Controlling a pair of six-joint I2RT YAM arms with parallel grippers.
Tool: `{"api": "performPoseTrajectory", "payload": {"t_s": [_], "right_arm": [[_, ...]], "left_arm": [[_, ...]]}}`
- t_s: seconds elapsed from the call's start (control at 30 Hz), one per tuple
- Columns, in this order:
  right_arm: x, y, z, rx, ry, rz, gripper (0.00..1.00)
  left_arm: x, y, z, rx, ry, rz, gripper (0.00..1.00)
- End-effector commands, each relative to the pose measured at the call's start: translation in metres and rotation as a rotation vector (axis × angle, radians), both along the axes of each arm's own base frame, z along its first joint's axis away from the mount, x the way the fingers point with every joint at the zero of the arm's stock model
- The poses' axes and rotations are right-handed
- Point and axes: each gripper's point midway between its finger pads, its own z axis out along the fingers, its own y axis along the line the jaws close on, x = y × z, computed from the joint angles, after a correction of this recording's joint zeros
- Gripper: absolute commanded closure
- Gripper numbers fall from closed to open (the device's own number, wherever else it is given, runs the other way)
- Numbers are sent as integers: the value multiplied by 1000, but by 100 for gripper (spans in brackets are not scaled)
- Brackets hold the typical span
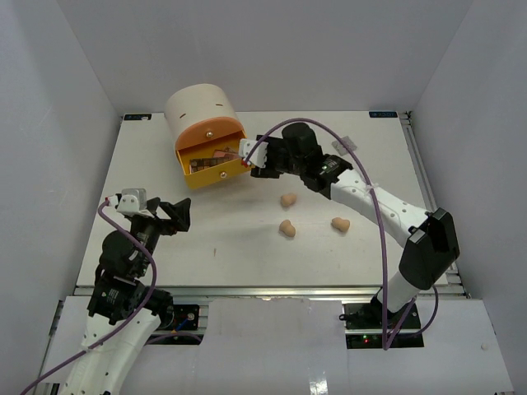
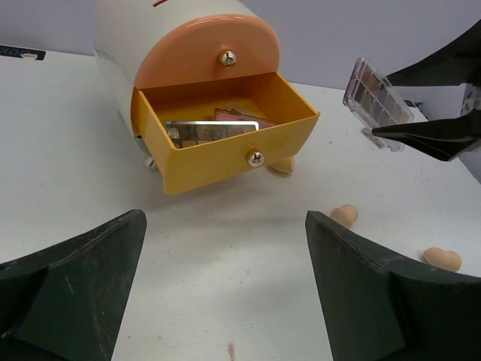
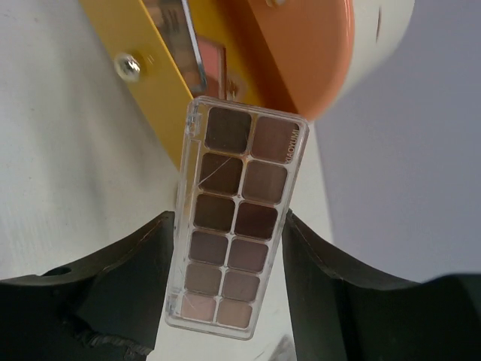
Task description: Organize the makeup
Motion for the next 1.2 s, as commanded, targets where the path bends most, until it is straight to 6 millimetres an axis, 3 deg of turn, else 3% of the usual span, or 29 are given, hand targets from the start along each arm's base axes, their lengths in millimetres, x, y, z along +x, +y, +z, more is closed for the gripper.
{"api": "performPoseTrajectory", "payload": {"t_s": [0.0,0.13,0.23,0.33,0.5,0.7,0.8,0.87,1.0,1.17], "right_arm": [[8,29,68,-144,-384,91,81],[11,69,90,-194,-535,141,78],[12,97,93,-206,-616,179,70],[22,119,81,-221,-634,186,62],[35,137,60,-240,-666,177,55],[42,143,45,-249,-671,149,30],[42,140,48,-236,-666,133,22],[40,137,55,-219,-661,123,10],[34,128,71,-184,-643,102,10],[26,97,114,-41,-562,-3,10]], "left_arm": [[-1,9,2,-6,-1,45,2],[-2,12,3,-8,-4,60,2],[-2,13,4,-8,-5,65,2],[-2,14,4,-9,-8,71,2],[-3,16,6,-13,-16,80,2],[-5,16,8,-17,-27,79,2],[-6,17,9,-19,-31,80,2],[-7,17,10,-22,-36,80,2],[-7,17,10,-21,-37,79,2],[-8,17,11,-23,-40,79,2]]}}
